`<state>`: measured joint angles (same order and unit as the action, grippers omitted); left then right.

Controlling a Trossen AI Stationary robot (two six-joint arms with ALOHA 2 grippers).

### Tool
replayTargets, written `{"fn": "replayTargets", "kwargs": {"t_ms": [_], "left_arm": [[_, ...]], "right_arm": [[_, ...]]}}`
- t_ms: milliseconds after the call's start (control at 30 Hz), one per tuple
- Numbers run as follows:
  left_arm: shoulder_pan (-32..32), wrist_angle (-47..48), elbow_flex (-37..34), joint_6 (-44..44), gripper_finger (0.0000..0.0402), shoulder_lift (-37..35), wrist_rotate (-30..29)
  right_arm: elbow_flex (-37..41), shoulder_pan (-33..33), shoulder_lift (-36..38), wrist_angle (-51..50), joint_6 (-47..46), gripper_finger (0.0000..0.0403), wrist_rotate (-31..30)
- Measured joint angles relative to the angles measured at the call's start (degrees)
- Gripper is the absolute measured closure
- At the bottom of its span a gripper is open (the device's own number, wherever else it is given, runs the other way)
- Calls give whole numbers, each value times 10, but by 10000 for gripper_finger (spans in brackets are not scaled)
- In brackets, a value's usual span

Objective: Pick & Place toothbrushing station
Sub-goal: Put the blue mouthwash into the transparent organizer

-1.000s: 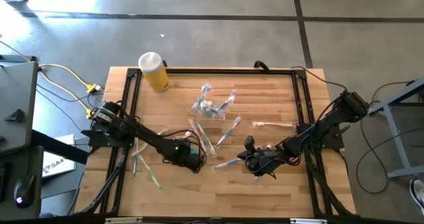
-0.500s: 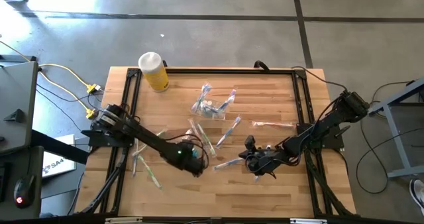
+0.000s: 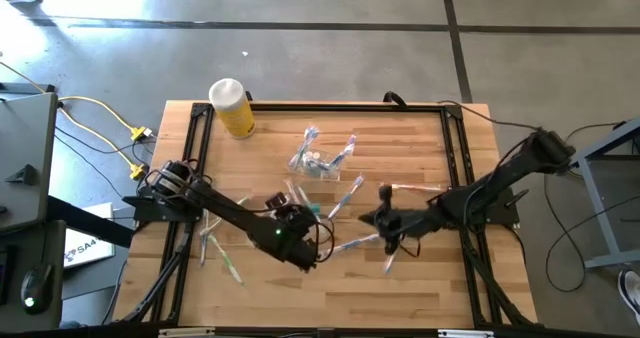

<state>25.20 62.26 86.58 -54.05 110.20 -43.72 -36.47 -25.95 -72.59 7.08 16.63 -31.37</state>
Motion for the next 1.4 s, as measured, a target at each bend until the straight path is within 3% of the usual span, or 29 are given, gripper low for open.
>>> {"fn": "replayTargets", "kwargs": {"t_ms": [133, 333, 467, 633, 800, 933, 1067, 1400], "left_arm": [[-1, 34, 0, 34, 277, 0, -32], [-1, 35, 0, 121, 277, 0, -81], [-1, 7, 8, 247, 277, -1, -91], [-1, -88, 8, 458, 277, -1, -111], [-9, -184, 8, 672, 277, -1, -132], [-28, -236, 9, 780, 277, -1, -131], [-50, -247, 9, 805, 276, -1, -127], [-61, -238, 9, 836, 276, -1, -105]], "right_arm": [[0, 52, 65, -1, -52, 370, 27], [0, 140, 114, -15, -182, 263, 211], [0, 194, 100, -6, -238, 182, 337], [0, 249, 54, 30, -263, 119, 402], [-7, 285, -3, 52, -293, 106, 477], [-30, 298, -43, 52, -305, 105, 513], [-60, 296, -93, 52, -302, 105, 529], [-90, 292, -157, 78, -255, 105, 480]]}}
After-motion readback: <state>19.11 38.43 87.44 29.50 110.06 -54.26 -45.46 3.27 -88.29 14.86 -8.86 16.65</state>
